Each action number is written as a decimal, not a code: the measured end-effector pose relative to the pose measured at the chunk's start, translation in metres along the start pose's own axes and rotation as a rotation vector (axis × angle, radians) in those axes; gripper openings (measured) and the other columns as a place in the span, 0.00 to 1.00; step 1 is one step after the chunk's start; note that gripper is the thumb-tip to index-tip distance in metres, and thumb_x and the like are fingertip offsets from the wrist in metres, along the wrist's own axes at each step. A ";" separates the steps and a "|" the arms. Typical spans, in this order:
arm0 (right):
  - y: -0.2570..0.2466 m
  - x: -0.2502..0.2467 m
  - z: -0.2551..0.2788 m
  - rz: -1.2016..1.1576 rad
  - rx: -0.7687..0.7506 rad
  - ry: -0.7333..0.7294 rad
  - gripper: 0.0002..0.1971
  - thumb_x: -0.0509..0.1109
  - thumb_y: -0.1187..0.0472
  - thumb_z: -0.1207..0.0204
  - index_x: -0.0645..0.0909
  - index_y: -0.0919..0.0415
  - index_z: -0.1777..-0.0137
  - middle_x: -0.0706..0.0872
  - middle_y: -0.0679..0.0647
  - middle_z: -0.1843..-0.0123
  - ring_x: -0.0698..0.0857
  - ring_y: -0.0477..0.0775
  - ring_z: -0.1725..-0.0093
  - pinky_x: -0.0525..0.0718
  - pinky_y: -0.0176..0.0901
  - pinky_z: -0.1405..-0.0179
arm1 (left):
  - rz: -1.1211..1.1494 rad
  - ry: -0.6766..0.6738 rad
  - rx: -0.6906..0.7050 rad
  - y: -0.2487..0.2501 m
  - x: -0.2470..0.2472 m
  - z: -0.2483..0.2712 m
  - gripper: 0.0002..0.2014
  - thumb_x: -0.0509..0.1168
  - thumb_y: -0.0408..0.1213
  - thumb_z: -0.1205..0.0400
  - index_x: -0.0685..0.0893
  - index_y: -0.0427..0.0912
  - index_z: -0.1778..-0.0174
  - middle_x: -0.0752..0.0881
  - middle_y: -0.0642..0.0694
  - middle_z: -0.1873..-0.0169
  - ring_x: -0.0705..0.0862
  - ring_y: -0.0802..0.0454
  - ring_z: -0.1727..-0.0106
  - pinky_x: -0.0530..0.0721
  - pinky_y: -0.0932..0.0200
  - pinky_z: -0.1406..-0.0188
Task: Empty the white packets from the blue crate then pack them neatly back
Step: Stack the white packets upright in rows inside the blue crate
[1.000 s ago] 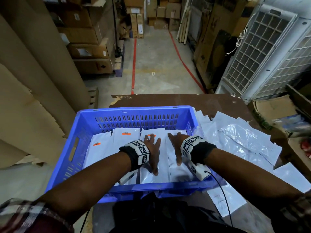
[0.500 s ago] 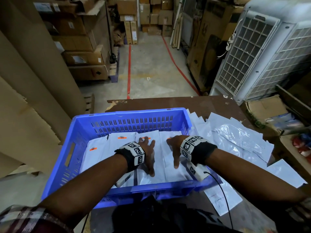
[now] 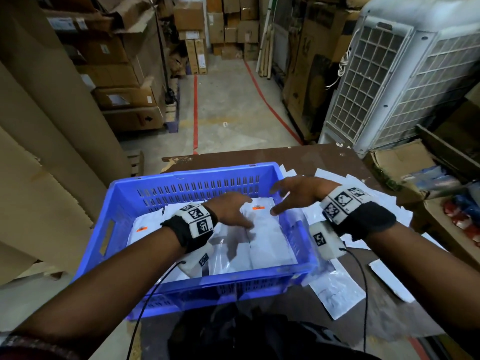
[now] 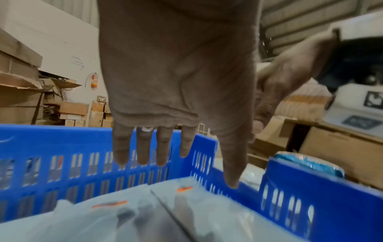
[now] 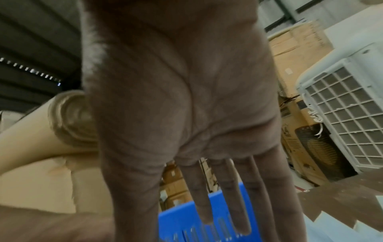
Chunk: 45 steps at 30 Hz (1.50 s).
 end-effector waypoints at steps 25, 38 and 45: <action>0.260 0.150 0.071 -0.471 0.223 -0.035 0.20 0.73 0.53 0.19 0.82 0.58 0.30 0.82 0.52 0.35 0.81 0.50 0.39 0.76 0.36 0.45 | 0.388 -0.015 0.113 0.252 0.088 -0.081 0.38 0.76 0.54 0.27 0.70 0.52 0.23 0.73 0.41 0.27 0.73 0.41 0.26 0.75 0.49 0.28; 0.229 0.152 -0.008 -0.696 0.016 0.178 0.09 0.77 0.64 0.28 0.85 0.53 0.50 0.88 0.46 0.56 0.84 0.42 0.55 0.77 0.32 0.54 | 0.520 0.461 -0.488 0.185 0.116 -0.085 0.46 0.71 0.45 0.26 0.52 0.44 0.16 0.51 0.38 0.19 0.55 0.36 0.19 0.63 0.42 0.20; 0.224 0.187 -0.020 -0.731 0.051 0.101 0.32 0.83 0.60 0.39 0.74 0.63 0.35 0.88 0.59 0.46 0.87 0.59 0.46 0.84 0.46 0.51 | 0.743 0.438 -0.652 0.169 0.142 -0.077 0.46 0.67 0.28 0.26 0.48 0.47 0.16 0.54 0.40 0.21 0.68 0.34 0.27 0.74 0.43 0.32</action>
Point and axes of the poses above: each hand's wrist, its own z-axis away from the middle knuckle, its own x-axis out of the palm, y = z × x, the point moved 10 cm from there along -z, towards the middle knuckle
